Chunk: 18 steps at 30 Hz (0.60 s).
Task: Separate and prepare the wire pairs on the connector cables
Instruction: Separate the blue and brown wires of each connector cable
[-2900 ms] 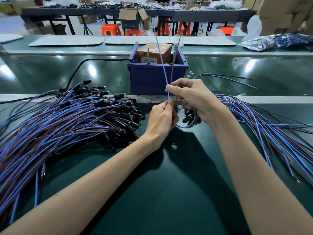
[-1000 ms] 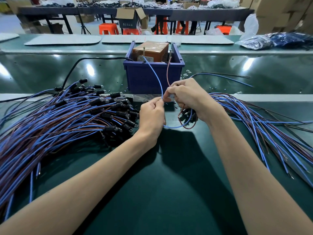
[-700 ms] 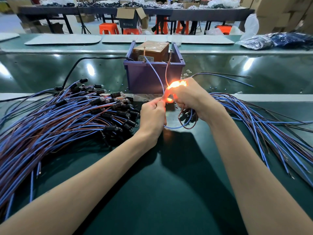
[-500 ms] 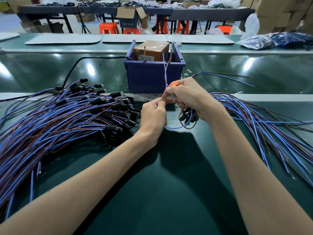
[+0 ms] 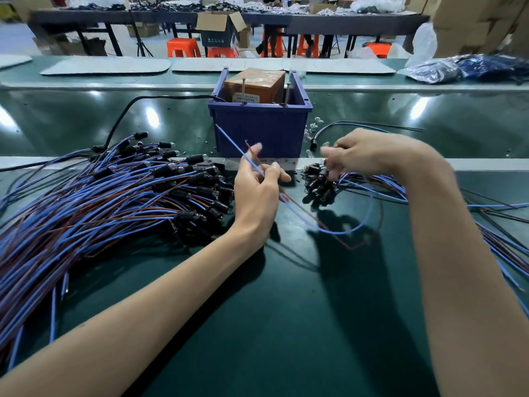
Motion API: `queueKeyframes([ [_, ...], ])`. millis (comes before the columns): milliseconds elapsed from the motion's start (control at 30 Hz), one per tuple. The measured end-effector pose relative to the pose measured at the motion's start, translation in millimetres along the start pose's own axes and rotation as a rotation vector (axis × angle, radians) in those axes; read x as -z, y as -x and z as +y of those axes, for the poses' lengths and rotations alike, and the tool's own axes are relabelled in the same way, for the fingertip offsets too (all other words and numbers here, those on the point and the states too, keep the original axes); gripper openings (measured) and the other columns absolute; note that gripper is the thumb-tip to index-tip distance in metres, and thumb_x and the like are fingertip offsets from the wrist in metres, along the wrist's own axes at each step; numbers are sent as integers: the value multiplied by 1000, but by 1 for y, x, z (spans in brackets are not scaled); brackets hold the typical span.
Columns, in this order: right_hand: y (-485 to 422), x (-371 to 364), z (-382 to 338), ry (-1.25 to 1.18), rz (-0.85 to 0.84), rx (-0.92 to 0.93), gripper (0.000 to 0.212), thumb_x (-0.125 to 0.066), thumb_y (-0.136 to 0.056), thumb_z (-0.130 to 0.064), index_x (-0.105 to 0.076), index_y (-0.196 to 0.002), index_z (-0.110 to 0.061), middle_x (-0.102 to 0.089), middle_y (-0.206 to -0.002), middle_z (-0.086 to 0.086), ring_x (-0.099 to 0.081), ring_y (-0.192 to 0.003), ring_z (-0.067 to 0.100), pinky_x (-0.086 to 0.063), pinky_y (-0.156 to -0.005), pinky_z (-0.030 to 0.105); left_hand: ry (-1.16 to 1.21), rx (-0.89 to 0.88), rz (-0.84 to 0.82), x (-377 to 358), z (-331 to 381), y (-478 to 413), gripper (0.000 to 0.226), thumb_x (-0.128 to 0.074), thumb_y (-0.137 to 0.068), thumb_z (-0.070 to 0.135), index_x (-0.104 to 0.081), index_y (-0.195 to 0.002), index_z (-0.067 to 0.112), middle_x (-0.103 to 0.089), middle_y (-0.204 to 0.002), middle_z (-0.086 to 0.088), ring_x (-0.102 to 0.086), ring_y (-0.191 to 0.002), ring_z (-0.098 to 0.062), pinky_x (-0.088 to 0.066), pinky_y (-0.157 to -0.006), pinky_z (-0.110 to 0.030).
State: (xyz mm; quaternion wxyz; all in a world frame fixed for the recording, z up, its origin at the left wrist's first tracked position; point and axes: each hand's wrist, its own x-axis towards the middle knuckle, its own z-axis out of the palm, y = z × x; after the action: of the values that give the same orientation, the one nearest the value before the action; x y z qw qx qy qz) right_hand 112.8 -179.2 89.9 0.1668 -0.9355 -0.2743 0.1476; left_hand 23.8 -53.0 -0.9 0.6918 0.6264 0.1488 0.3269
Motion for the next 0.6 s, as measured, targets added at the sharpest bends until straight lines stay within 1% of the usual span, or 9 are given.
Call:
queueKeyframes([
  [67, 0, 9, 17, 117, 134, -112, 39, -42, -101, -41, -66, -105, -11, -68, -109, 12, -59, -104, 27, -46, -90, 35, -21, 12, -1, -1, 1, 1, 17, -48, -95, 5, -57, -99, 19, -59, -65, 5, -50, -46, -4, -36, -42, -10],
  [167, 5, 16, 35, -48, 338, -280, 26, -53, -96, -40, -66, -110, -22, -65, -117, 15, -55, -115, 29, -45, -99, 38, -83, 21, -43, -1, 1, 3, 27, -51, -94, 8, -62, -72, 18, -56, -55, 13, -47, -49, -6, -34, -44, -11],
  [233, 9, 18, 40, -122, 507, -320, 21, -59, -95, -31, -69, -112, -23, -64, -120, 17, -55, -116, 31, -44, -100, 37, -100, 24, -149, -1, 4, 6, 30, -53, -92, 9, -63, -65, 15, -56, -49, 13, -46, -46, -3, -34, -45, -15],
  [300, 10, 18, 40, -114, 587, -279, 22, -59, -94, -19, -71, -112, -19, -65, -118, 18, -57, -114, 32, -44, -101, 35, -115, -2, -412, 2, 8, 10, 23, -58, -89, 14, -68, -68, 15, -63, -57, 11, -51, -51, -4, -39, -51, -18],
  [367, 7, 17, 36, -74, 611, -231, 27, -57, -93, -8, -70, -116, -14, -66, -118, 18, -58, -114, 30, -42, -105, 33, -204, -33, -800, 6, 13, 14, 19, -60, -83, 29, -73, -79, 15, -71, -75, 7, -60, -65, -8, -45, -63, -19],
  [400, 5, 16, 34, -34, 604, -217, 31, -57, -91, -4, -68, -119, -11, -64, -122, 18, -56, -117, 30, -40, -107, 31, -255, -37, -962, 8, 14, 15, 30, -57, -82, 37, -74, -86, 13, -73, -84, 4, -63, -73, -11, -45, -70, -20],
  [433, 2, 14, 33, 15, 581, -203, 37, -56, -89, 0, -64, -124, -10, -62, -126, 18, -54, -121, 31, -37, -108, 30, -283, -24, -1064, 9, 15, 16, 43, -50, -82, 45, -73, -92, 10, -74, -92, 0, -64, -79, -14, -45, -74, -22],
  [500, -2, 10, 30, 113, 492, -173, 46, -53, -85, 4, -60, -129, -7, -56, -134, 19, -48, -125, 35, -37, -105, 29, -246, 41, -1062, 8, 14, 16, 61, -35, -84, 53, -71, -97, 6, -74, -97, -10, -65, -80, -19, -44, -72, -23],
  [600, -4, -1, 27, 194, 292, -99, 36, -48, -85, 3, -65, -112, -12, -54, -135, 17, -50, -113, 34, -44, -87, 23, -139, 101, -848, 5, 12, 14, 60, -31, -90, 49, -71, -90, 4, -73, -79, -15, -61, -65, -20, -43, -62, -22],
])
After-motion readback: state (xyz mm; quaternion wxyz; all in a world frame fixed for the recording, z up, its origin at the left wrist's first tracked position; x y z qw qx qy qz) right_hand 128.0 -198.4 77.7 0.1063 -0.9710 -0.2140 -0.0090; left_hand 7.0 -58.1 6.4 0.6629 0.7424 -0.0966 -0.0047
